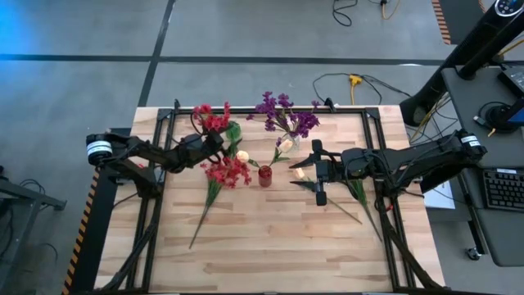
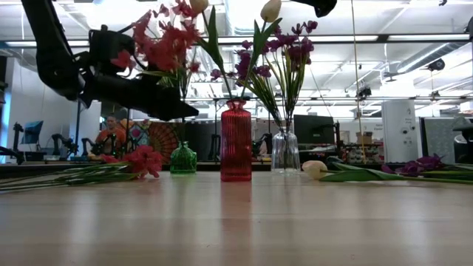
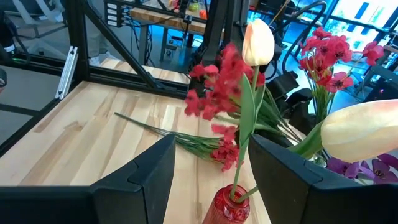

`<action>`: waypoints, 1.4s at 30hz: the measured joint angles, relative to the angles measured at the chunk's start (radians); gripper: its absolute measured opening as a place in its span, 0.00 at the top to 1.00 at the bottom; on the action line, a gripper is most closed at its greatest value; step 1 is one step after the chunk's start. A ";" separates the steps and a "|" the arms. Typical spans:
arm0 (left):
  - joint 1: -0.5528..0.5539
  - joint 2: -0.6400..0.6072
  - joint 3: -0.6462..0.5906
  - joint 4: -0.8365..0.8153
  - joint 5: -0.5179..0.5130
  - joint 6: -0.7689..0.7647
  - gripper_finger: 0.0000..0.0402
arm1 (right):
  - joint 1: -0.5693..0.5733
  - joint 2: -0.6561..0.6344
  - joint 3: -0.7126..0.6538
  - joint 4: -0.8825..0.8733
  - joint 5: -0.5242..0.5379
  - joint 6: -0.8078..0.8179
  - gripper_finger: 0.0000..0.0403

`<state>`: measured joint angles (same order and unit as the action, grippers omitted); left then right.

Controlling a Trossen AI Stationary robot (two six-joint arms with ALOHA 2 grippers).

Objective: Sort flowers into vase by color
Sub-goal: Put the red flowers into the green vase

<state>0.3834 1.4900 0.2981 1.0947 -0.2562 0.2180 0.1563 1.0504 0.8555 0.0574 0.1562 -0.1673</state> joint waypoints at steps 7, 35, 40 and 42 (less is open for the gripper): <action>-0.004 -0.062 0.000 -0.092 0.000 0.000 0.32 | 0.000 0.000 0.000 0.000 0.000 -0.003 0.51; -0.032 -0.136 0.000 -0.292 -0.001 0.007 0.21 | 0.000 0.000 0.001 0.007 -0.003 -0.007 0.51; -0.046 -0.136 0.000 -0.302 -0.023 0.019 0.16 | 0.000 0.000 0.001 0.007 -0.002 -0.007 0.51; -0.051 -0.136 0.000 -0.312 -0.024 0.019 0.16 | 0.000 0.000 0.001 0.007 -0.002 -0.006 0.51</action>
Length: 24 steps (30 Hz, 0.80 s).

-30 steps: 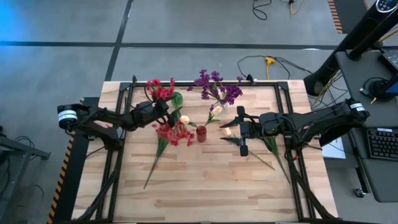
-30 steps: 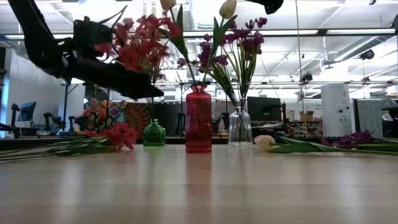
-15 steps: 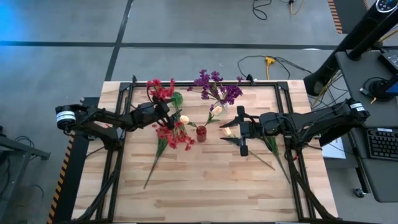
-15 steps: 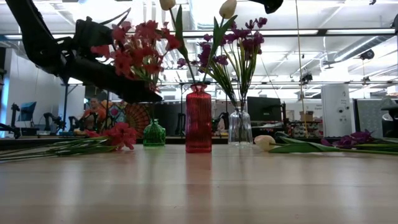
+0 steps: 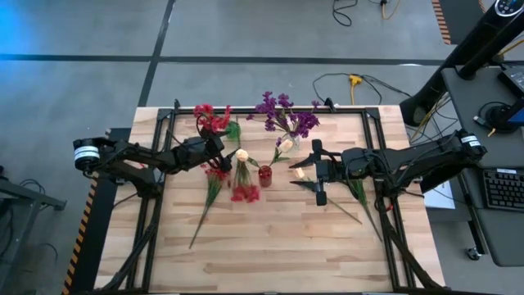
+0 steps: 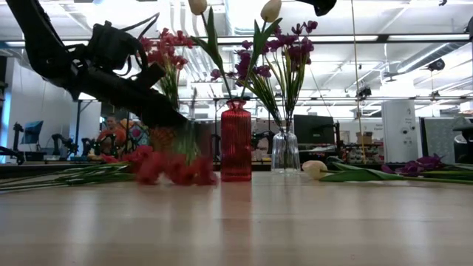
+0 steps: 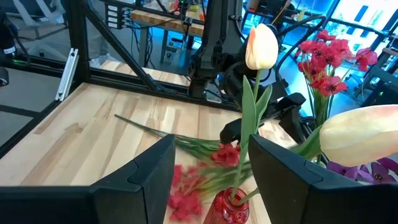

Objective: Sort flowers into vase by color
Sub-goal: Put the red flowers into the green vase

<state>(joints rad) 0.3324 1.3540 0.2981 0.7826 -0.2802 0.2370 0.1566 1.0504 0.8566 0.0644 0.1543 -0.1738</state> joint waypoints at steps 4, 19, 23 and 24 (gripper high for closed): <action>-0.005 0.000 0.000 -0.004 0.000 -0.007 0.16 | 0.000 0.000 0.000 0.000 0.001 -0.001 0.51; -0.069 -0.099 0.004 -0.197 0.139 -0.190 0.16 | 0.000 0.000 0.000 -0.006 0.002 0.007 0.51; -0.081 -0.107 0.015 -0.219 0.185 -0.404 0.16 | 0.000 0.000 0.000 -0.007 0.002 0.011 0.51; -0.089 -0.101 0.016 -0.220 0.188 -0.466 0.16 | 0.000 0.000 0.000 -0.008 0.001 0.017 0.51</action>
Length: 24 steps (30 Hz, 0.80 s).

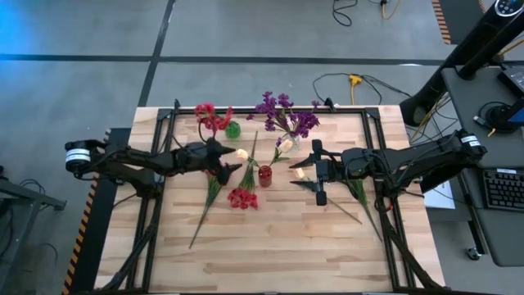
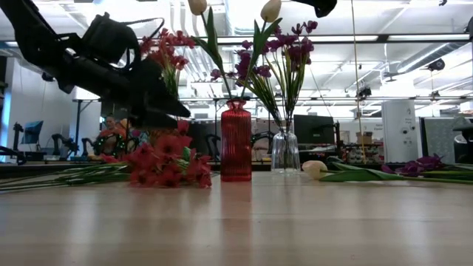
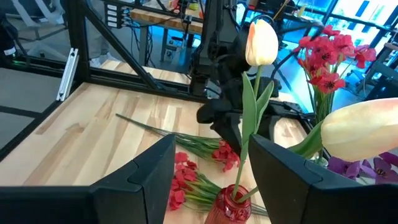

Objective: Sort flowers into vase by color
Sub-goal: Put the red flowers into the green vase

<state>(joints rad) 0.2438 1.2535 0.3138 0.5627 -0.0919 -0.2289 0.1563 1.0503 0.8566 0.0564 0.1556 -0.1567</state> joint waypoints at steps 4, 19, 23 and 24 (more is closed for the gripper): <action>-0.043 0.043 0.012 -0.005 -0.004 -0.194 0.16 | 0.000 0.000 0.000 0.000 -0.002 0.002 0.51; -0.152 0.271 0.120 -0.088 -0.216 -0.325 0.16 | 0.003 0.000 0.000 0.000 -0.009 0.010 0.51; -0.169 0.311 0.145 -0.132 -0.216 -0.321 0.17 | 0.003 0.000 0.000 -0.001 -0.009 0.014 0.51; -0.175 0.315 0.152 -0.153 -0.215 -0.313 0.17 | 0.003 0.000 0.000 0.000 -0.009 0.015 0.51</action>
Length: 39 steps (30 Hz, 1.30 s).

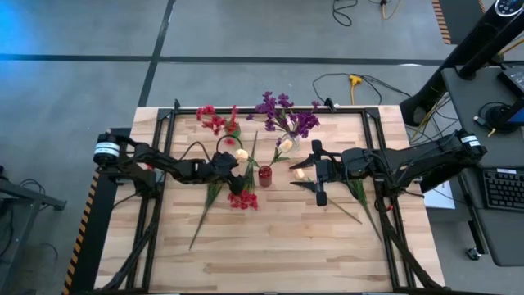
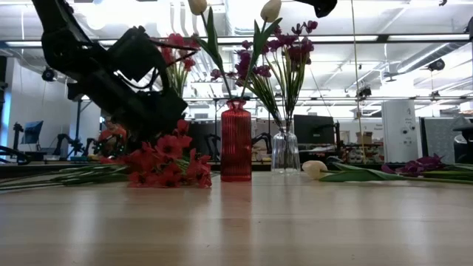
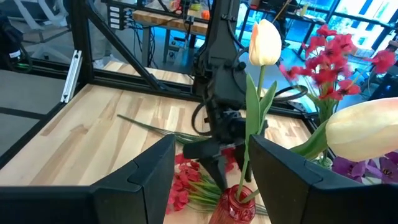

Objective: Sort flowers into vase by color
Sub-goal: Put the red flowers into the green vase

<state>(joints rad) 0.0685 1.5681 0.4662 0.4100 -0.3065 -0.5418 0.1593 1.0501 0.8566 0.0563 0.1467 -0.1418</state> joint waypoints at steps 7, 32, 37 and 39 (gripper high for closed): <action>-0.033 -0.039 0.064 -0.182 0.002 0.023 0.21 | 0.000 0.000 0.000 0.000 0.000 0.003 0.51; -0.241 -0.329 0.159 -0.760 0.009 -0.078 0.22 | 0.000 0.000 0.000 -0.002 0.001 0.014 0.51; -0.352 -0.343 0.138 -0.768 -0.001 -0.047 0.22 | 0.000 0.000 0.000 -0.015 0.001 0.017 0.51; -0.378 -0.344 0.137 -0.765 -0.019 -0.065 0.22 | 0.000 -0.002 0.000 -0.029 0.002 0.044 0.51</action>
<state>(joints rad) -0.3091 1.2243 0.6036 -0.3545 -0.3259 -0.6064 0.1593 1.0485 0.8566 0.0271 0.1486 -0.0980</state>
